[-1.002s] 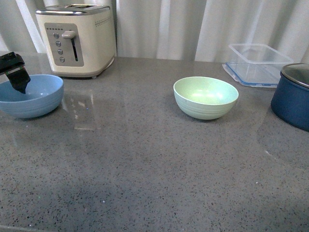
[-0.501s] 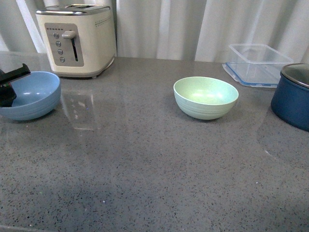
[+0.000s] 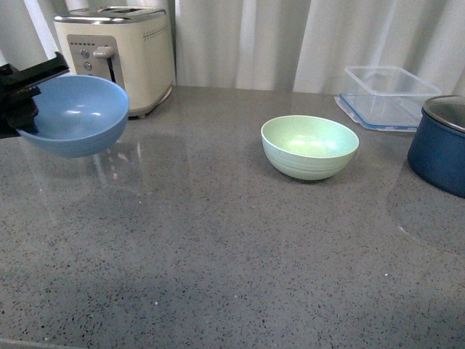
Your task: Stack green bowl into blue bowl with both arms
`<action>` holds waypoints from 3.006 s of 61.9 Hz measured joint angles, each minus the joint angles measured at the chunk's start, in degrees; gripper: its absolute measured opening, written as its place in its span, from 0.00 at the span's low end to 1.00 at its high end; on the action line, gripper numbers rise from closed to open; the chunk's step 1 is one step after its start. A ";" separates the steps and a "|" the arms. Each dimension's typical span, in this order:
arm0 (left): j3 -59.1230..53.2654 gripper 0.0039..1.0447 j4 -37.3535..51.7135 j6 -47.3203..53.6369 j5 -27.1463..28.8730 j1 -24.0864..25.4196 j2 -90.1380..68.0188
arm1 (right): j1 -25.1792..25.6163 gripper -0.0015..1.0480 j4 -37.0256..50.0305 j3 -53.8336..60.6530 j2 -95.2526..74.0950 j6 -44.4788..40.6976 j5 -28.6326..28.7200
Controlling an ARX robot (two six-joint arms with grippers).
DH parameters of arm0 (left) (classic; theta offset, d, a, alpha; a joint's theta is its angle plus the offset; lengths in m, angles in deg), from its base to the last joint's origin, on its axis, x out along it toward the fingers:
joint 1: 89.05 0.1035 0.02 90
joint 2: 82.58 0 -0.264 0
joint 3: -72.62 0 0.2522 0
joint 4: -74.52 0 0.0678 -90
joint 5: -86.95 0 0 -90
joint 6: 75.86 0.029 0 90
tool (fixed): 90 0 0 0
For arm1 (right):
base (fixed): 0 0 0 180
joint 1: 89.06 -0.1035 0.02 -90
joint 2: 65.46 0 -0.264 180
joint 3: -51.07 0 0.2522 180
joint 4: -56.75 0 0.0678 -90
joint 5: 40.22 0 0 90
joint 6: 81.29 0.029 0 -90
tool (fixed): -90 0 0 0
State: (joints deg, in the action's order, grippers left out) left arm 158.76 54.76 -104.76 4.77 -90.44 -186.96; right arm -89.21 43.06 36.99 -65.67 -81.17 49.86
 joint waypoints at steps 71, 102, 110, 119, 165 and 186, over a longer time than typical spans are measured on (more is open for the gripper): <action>17.70 0.19 -7.10 -0.55 -0.13 -13.64 -16.55 | 0.00 0.90 0.00 0.00 0.00 0.00 0.00; -5.38 0.91 24.57 6.40 -1.03 -14.56 8.50 | 0.00 0.90 0.00 0.00 0.00 0.00 0.00; -26.29 0.60 45.03 23.85 5.33 -12.63 23.96 | 0.00 0.90 0.00 0.00 0.00 0.00 0.00; -42.88 0.26 49.62 27.45 2.40 -8.61 29.35 | 0.00 0.90 0.00 0.00 0.00 0.00 0.00; -66.82 0.03 46.77 28.48 -7.69 1.27 57.55 | 0.00 0.90 0.00 0.00 0.00 0.00 0.02; -71.12 0.03 42.93 28.48 -7.69 1.27 66.45 | 0.00 0.90 0.00 0.00 0.00 0.00 0.00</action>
State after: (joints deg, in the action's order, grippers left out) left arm 87.63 97.69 -76.28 -2.93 -89.17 -120.52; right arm -89.21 43.06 36.99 -65.67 -81.17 49.86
